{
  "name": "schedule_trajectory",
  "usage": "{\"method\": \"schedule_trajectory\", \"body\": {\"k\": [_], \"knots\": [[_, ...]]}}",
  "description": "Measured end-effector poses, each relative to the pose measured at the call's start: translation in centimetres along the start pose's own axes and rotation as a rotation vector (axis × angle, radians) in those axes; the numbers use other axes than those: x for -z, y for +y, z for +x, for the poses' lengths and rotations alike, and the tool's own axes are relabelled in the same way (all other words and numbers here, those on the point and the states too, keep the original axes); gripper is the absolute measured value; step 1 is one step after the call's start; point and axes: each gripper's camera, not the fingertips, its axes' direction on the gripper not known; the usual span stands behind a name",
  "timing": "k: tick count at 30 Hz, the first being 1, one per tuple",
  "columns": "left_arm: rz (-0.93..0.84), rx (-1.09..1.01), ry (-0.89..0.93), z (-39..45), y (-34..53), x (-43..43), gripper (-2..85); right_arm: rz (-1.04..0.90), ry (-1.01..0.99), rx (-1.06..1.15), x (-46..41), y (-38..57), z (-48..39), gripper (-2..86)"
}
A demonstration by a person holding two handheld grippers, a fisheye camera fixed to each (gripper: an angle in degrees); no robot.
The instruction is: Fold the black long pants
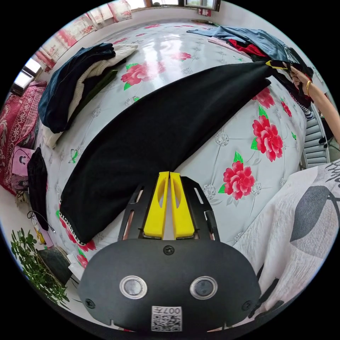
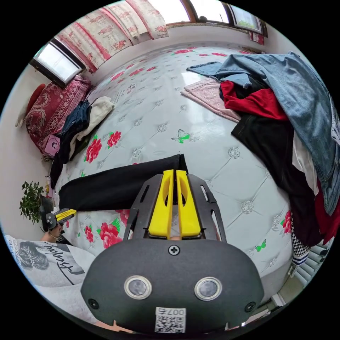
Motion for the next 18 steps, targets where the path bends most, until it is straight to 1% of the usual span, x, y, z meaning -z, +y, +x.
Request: {"method": "schedule_trajectory", "body": {"k": [2, 4, 6, 10, 11, 12, 13, 14, 15, 16, 18], "knots": [[0.009, 0.036, 0.016, -0.8, 0.4, 0.0, -1.0, 0.021, 0.041, -0.109, -0.9, 1.2, 2.4, 3.9], [0.016, 0.085, 0.043, -1.9, 1.1, 0.3, -0.9, 0.065, -0.004, -0.170, -0.7, 2.9, 4.0, 5.5], [0.057, 0.162, 0.100, -3.8, 2.9, 1.3, -0.8, 0.124, -0.093, -0.250, -0.3, 5.1, 5.6, 6.8], [0.107, 0.333, 0.212, -7.6, 7.1, 1.7, 0.0, 0.231, -0.403, -0.506, -2.2, 11.7, 8.9, 8.3], [0.111, 0.413, 0.239, -9.2, 9.0, 1.4, 0.6, 0.247, -0.492, -0.557, -3.5, 12.9, 9.4, 8.4], [0.116, 0.505, 0.260, -11.0, 11.0, 1.1, 1.5, 0.247, -0.527, -0.580, -4.2, 13.2, 9.6, 8.5], [0.121, 0.609, 0.286, -12.8, 13.2, 0.7, 2.6, 0.293, -0.570, -0.616, -5.0, 13.7, 9.7, 8.2], [0.125, 0.666, 0.298, -13.8, 14.3, 0.5, 3.2, 0.330, -0.597, -0.646, -5.7, 13.6, 9.7, 7.7], [0.138, 0.782, 0.320, -15.6, 16.7, 0.0, 4.2, 0.338, -0.607, -0.654, -6.0, 13.4, 9.7, 7.2], [0.146, 0.840, 0.331, -16.5, 17.9, -0.2, 4.6, 0.342, -0.610, -0.668, -6.6, 12.6, 9.5, 6.3], [0.189, 1.044, 0.358, -19.5, 22.3, -1.1, 6.2, 0.313, -0.619, -0.687, -7.5, 11.3, 8.8, 3.9]]}}
